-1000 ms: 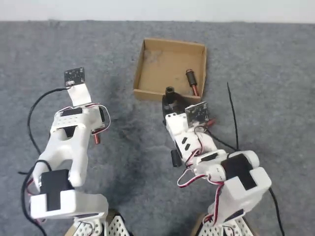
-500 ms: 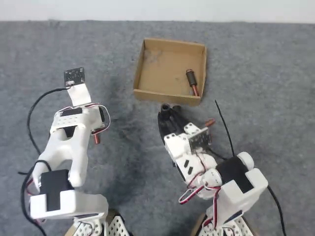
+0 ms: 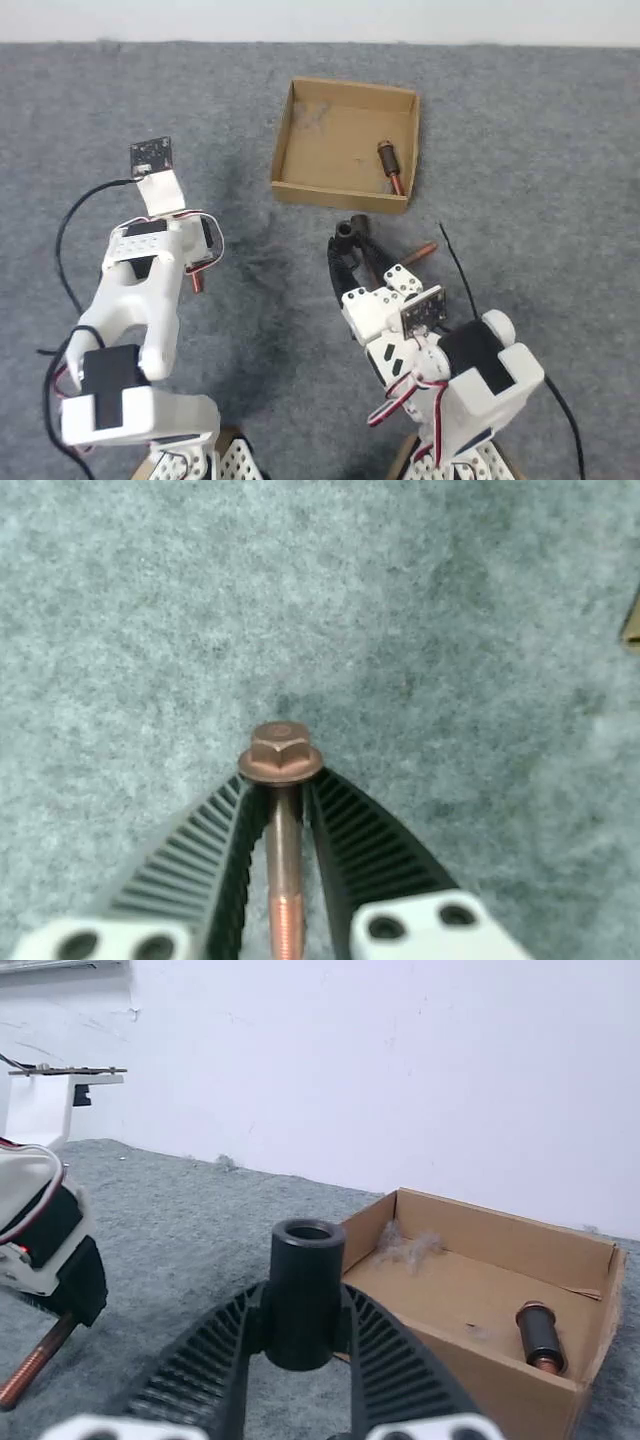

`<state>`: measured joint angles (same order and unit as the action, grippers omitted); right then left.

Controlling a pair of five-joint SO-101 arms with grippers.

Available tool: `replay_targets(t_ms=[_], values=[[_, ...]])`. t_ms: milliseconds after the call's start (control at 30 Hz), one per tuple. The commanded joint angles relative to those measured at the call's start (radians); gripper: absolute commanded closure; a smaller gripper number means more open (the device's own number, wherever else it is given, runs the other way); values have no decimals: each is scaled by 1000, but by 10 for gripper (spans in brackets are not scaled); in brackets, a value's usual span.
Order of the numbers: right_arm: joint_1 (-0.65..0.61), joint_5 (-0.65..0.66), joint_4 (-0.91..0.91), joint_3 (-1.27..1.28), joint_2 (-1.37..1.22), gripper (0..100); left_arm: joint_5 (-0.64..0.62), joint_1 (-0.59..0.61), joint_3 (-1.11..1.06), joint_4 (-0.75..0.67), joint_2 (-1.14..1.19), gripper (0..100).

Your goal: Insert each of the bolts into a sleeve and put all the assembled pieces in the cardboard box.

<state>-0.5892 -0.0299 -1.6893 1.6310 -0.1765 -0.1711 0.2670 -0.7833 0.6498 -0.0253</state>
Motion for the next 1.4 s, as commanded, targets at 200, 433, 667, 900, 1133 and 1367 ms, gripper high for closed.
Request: replay_targets(t_ms=[200, 433, 667, 900, 1133, 1367], values=[[-12, 15, 24, 20, 7, 992, -8, -92, 96, -63, -132, 987], [-13, 15, 24, 17, 5, 992, -8, -216, 96, -68, -400, 987], [-16, 15, 24, 17, 5, 992, -8, -396, 93, -68, -594, 986], [-16, 14, 16, 21, 5, 992, -8, -506, 91, -91, -750, 985], [-16, 14, 16, 23, 5, 992, -8, -586, -104, -296, -878, 987], [-13, 14, 16, 23, 7, 992, -9, -637, -286, -350, -1011, 987]])
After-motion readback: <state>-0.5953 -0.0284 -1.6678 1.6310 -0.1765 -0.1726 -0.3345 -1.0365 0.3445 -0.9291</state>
